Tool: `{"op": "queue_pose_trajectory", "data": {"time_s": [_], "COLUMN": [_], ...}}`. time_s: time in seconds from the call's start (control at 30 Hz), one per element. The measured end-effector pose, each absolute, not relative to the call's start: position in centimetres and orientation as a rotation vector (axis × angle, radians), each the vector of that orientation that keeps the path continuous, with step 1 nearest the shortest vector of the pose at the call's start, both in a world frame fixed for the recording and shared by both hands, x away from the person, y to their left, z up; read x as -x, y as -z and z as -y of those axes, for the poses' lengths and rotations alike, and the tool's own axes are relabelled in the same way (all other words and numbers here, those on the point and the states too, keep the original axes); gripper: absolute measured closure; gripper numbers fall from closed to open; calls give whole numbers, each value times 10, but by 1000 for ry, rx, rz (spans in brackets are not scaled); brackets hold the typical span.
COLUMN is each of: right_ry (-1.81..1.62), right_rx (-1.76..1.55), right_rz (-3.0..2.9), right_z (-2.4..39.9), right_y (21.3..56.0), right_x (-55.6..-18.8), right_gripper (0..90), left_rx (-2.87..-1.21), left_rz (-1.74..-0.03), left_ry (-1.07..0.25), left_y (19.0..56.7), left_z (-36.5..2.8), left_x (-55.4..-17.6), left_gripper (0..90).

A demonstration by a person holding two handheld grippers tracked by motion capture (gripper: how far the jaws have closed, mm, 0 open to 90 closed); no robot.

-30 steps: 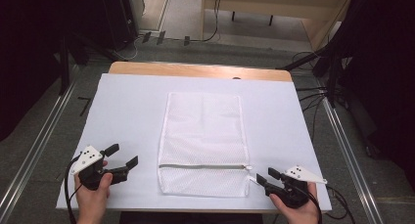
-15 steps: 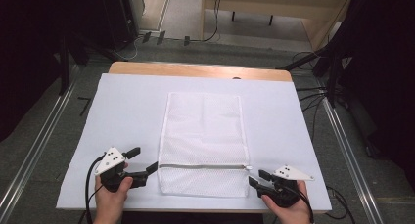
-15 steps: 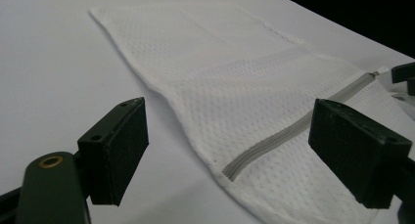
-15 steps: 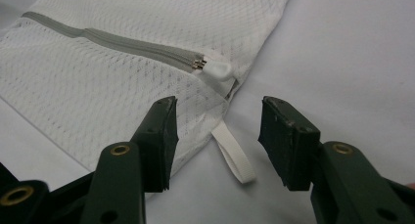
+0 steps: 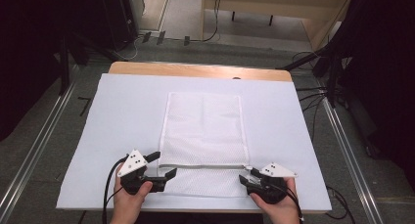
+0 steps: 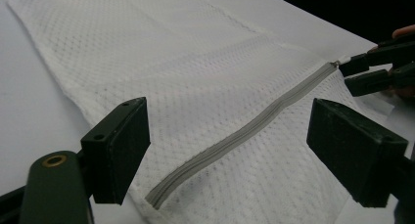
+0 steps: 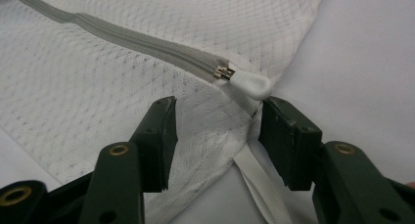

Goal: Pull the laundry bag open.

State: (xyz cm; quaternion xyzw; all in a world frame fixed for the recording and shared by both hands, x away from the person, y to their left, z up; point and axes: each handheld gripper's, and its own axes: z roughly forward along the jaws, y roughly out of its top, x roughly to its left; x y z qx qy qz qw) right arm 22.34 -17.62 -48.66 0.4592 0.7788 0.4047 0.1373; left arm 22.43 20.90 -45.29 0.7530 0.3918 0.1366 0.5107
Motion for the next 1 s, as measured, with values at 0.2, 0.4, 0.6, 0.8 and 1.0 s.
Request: {"op": "queue_pose_trajectory", "data": {"time_s": [0.2, 0.4, 0.6, 0.8, 1.0], "right_ry": [-1094, -1082, -1092, -1106, -1119], "right_rx": [-1289, -1251, -1224, -1200, -1163], "right_rz": [-2188, -2211, -2221, -2187, -2177], "right_z": [171, 169, 167, 165, 163], "right_y": [489, 487, 484, 476, 471], "right_x": [-219, -221, -221, -218, -216], "right_gripper": [692, 881, 883, 883, 883], "left_rx": [-1810, -1839, -1864, -1941, -1939], "left_rz": [-919, -878, -925, -869, -883], "left_ry": [-275, -229, -193, -66, -88], "left_y": [450, 448, 451, 458, 459], "left_z": [-191, -156, -120, -79, -59], "left_x": [-226, -231, -238, -243, -250], "left_gripper": [186, 186, 378, 631, 791]}}
